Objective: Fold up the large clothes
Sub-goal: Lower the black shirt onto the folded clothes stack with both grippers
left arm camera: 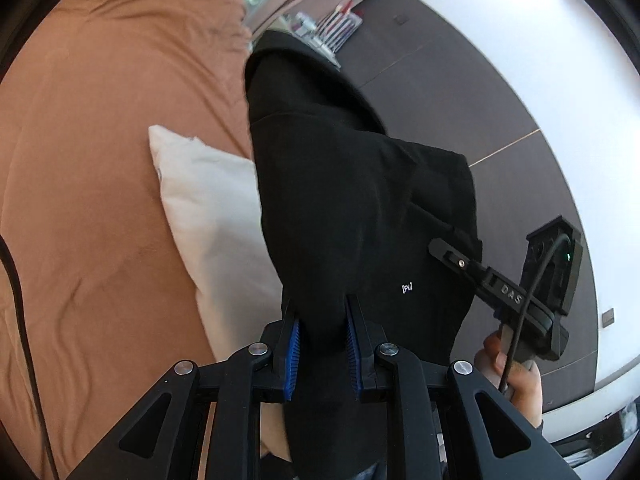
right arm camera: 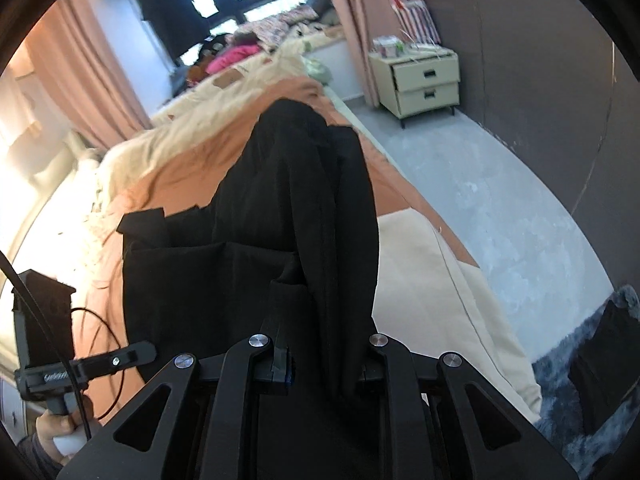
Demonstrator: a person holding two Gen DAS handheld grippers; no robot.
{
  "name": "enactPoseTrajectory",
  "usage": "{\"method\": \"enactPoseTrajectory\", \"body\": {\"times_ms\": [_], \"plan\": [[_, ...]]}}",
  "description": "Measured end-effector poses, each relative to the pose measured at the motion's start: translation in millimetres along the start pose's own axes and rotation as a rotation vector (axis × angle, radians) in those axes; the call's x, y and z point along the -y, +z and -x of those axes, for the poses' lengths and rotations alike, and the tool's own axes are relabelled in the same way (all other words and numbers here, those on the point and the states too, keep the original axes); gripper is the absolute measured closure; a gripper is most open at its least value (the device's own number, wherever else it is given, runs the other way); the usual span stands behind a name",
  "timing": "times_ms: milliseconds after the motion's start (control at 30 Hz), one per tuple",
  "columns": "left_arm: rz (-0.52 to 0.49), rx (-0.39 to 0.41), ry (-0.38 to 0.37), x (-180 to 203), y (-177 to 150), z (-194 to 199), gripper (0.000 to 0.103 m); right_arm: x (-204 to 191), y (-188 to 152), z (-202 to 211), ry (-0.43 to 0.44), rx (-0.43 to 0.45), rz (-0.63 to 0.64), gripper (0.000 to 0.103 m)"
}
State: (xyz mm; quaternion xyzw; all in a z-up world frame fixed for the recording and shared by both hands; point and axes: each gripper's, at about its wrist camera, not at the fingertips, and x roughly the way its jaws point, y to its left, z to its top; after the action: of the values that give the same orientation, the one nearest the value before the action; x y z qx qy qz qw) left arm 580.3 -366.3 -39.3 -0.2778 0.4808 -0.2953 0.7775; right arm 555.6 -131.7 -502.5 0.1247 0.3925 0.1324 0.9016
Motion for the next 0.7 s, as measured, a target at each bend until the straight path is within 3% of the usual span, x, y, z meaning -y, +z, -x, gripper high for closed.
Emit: {"method": "enactPoseTrajectory", "body": {"times_ms": [133,167,267,333,467,533,700], "plan": [[0.033,-0.051,0.027,-26.9,9.4,-26.2,0.081,16.1,10.7,-32.5,-0.028,-0.045,-0.056,0.083],[0.043,-0.061,0.032,-32.1,8.4,-28.8,0.077,20.0,13.4,-44.1,-0.040,-0.066,-0.094,0.081],[0.050,-0.142,0.044,-50.2,11.5,-46.7,0.051,29.9,12.2,-78.0,-0.122,-0.145,-0.210,0.065],[0.045,-0.149,0.033,-56.7,12.7,-46.0,0.049,27.1,8.6,-82.2,-0.169,-0.158,-0.222,0.051],[0.026,-0.126,0.037,-63.0,15.5,-32.6,0.044,19.4,5.1,-61.5,-0.169,-0.146,-0.247,0.031],[0.000,-0.116,0.045,-63.4,15.5,-29.1,0.044,18.4,-3.1,-38.5,-0.157,-0.111,-0.259,0.030],[-0.103,-0.103,0.151,-54.5,2.5,-23.4,0.044,18.3,-48.5,29.4,-0.095,-0.011,-0.316,0.030]]}}
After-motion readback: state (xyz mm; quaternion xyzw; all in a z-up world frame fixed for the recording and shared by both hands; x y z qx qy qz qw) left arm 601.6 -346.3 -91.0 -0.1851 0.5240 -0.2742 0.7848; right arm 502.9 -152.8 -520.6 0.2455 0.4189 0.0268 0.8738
